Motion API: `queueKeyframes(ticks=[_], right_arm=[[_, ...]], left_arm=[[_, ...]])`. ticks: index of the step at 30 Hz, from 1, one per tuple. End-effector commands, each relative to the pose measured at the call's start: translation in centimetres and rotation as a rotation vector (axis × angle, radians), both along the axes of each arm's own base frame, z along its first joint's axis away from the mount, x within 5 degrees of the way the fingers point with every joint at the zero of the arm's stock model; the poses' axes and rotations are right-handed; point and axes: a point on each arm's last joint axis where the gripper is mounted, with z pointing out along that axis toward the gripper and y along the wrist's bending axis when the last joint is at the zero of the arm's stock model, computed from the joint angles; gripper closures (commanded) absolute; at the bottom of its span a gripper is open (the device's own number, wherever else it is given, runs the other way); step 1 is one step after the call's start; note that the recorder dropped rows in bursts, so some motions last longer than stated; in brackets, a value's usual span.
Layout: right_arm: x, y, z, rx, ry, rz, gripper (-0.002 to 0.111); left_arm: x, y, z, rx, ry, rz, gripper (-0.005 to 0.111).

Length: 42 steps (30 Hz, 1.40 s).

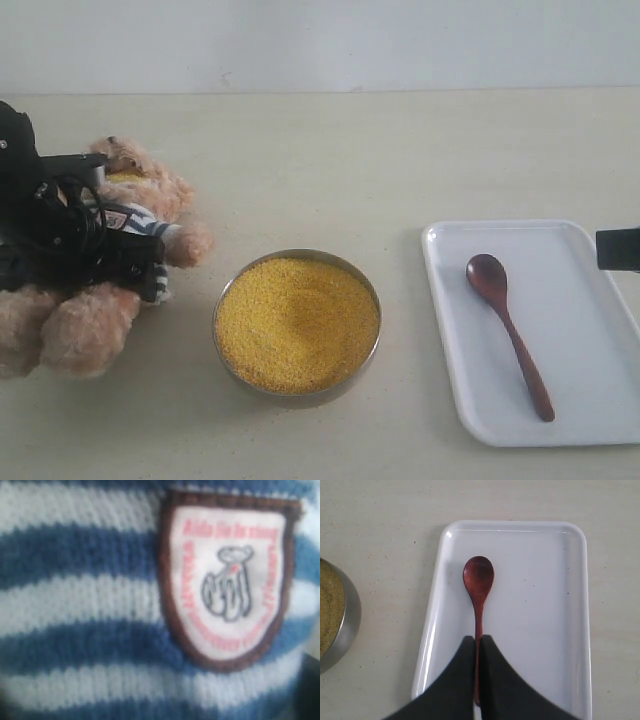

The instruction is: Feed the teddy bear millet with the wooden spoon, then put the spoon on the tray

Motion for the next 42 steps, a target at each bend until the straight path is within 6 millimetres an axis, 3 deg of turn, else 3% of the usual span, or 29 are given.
queueKeyframes(ticks=[1, 16, 19, 22, 23, 27, 32, 42], right_arm=[[0.0, 0.0, 0.1, -0.003, -0.006, 0.003, 0.107], [0.1, 0.0, 0.1, 0.001, -0.016, 0.003, 0.107], [0.1, 0.0, -0.1, 0.014, -0.044, 0.004, 0.107], [-0.1, 0.0, -1.0, 0.065, -0.058, -0.035, 0.107], [-0.3, -0.1, -1.3, 0.079, -0.064, -0.044, 0.107], [-1.3, -0.3, -2.3, 0.153, -0.143, -0.058, 0.107], [-3.4, -1.1, -1.5, 0.233, -0.328, -0.047, 0.107], [-6.9, -2.4, -0.4, 0.346, -0.605, -0.028, 0.107]], left_arm=[[0.2, -0.1, 2.1, -0.009, -0.033, 0.003, 0.017], [0.1, 0.7, 10.5, 0.074, -0.142, -0.051, 0.020], [-0.4, 0.9, 12.6, 0.073, -0.202, -0.051, 0.045], [-1.2, 1.1, 14.7, 0.058, -0.292, -0.057, 0.093], [-1.6, 1.2, 15.4, 0.052, -0.324, -0.060, 0.102], [-3.3, 1.6, 18.3, 0.023, -0.453, -0.055, 0.101], [-6.9, 2.3, 20.6, -0.055, -0.683, -0.020, 0.101], [-15.2, 3.9, 20.1, -0.161, -1.059, -0.029, 0.101]])
